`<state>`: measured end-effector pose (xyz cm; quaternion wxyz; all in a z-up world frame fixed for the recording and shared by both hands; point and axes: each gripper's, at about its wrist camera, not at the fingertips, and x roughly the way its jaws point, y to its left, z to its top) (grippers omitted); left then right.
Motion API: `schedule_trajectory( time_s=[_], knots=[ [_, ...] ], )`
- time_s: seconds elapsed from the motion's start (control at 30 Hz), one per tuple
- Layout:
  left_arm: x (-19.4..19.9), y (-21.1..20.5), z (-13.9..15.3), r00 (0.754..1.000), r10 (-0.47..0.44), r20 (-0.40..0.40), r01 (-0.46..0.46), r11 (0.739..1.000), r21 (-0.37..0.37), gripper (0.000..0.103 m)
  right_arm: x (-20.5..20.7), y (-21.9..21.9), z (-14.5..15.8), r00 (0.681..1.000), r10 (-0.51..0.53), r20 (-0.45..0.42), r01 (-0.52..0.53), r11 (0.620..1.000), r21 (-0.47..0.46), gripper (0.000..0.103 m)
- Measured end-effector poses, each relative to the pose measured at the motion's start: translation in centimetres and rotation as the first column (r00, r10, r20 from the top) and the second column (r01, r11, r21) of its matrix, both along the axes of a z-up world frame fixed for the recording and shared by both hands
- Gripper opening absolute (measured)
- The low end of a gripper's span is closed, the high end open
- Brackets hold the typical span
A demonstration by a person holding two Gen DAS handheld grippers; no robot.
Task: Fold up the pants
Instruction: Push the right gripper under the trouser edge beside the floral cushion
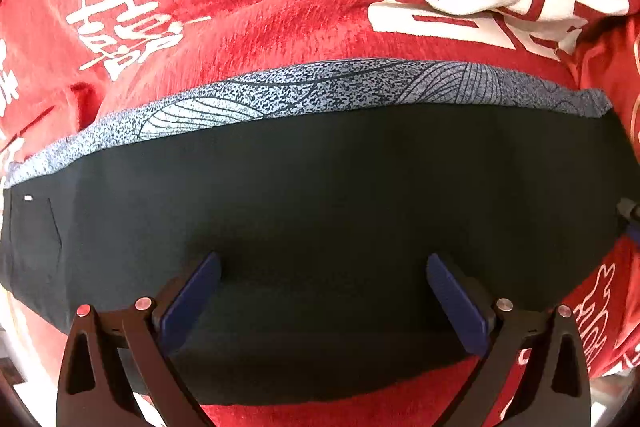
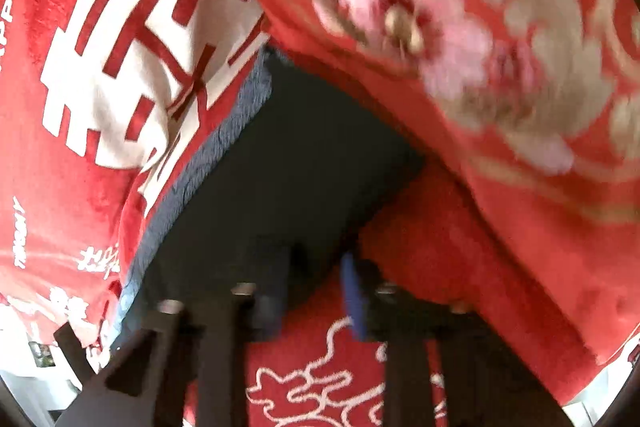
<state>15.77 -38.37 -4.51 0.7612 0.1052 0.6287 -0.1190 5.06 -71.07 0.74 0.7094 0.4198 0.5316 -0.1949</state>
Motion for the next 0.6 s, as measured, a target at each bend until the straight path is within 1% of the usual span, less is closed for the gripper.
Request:
schedule_trajectory(
  time_s=[0.03, 0.07, 0.17, 0.23, 0.27, 0.37, 0.4, 0.43, 0.47, 0.6],
  knots=[
    [0.0, -0.2, 0.0, 1.0, -0.001, -0.002, 0.001, 1.0, 0.006, 0.103, 0.4, -0.1, 0.5, 1.0, 0.011, 0.017, -0.011, 1.0, -0.009, 0.013],
    [0.0, -0.3, 0.0, 1.0, -0.002, -0.005, 0.002, 1.0, 0.011, 0.103, 0.6, 0.1, 1.0, 0.999, 0.021, 0.024, -0.021, 1.0, -0.019, 0.012],
    [0.2, -0.5, -0.1, 1.0, 0.003, -0.008, -0.002, 1.0, 0.018, 0.103, 1.8, 0.9, 2.8, 0.993, 0.108, 0.049, -0.103, 0.99, -0.095, 0.012],
    [0.1, -0.5, 0.0, 1.0, 0.011, -0.005, -0.011, 1.0, 0.017, 0.103, 2.4, 1.2, 3.0, 0.989, 0.146, 0.035, -0.14, 0.982, -0.126, 0.012],
    [0.0, -0.4, 0.0, 1.0, 0.013, -0.003, -0.013, 1.0, 0.016, 0.103, 2.4, 1.2, 2.7, 0.989, 0.149, 0.019, -0.145, 0.981, -0.127, 0.012],
    [-0.1, -0.2, -0.1, 1.0, 0.012, 0.002, -0.012, 1.0, 0.013, 0.103, 1.8, 0.6, 0.0, 0.992, 0.121, -0.046, -0.125, 0.989, -0.076, 0.012],
    [0.0, -0.1, -0.1, 1.0, 0.011, 0.002, -0.011, 1.0, 0.012, 0.103, 1.4, 0.4, -0.6, 0.993, 0.109, -0.04, -0.112, 0.992, -0.059, 0.012],
    [0.0, 0.0, -0.2, 1.0, 0.009, 0.002, -0.01, 1.0, 0.011, 0.103, 1.0, 0.4, -0.5, 0.995, 0.097, -0.02, -0.098, 0.993, -0.058, 0.012],
    [0.0, 0.0, -0.2, 1.0, 0.008, 0.001, -0.008, 1.0, 0.01, 0.103, 1.0, 0.4, -0.4, 0.995, 0.101, -0.019, -0.102, 0.993, -0.06, 0.015],
    [0.2, 0.0, -0.4, 1.0, 0.007, 0.001, -0.007, 1.0, 0.013, 0.103, 1.1, 0.9, 0.1, 0.99, 0.127, -0.053, -0.13, 0.99, -0.063, 0.017]
  ],
)
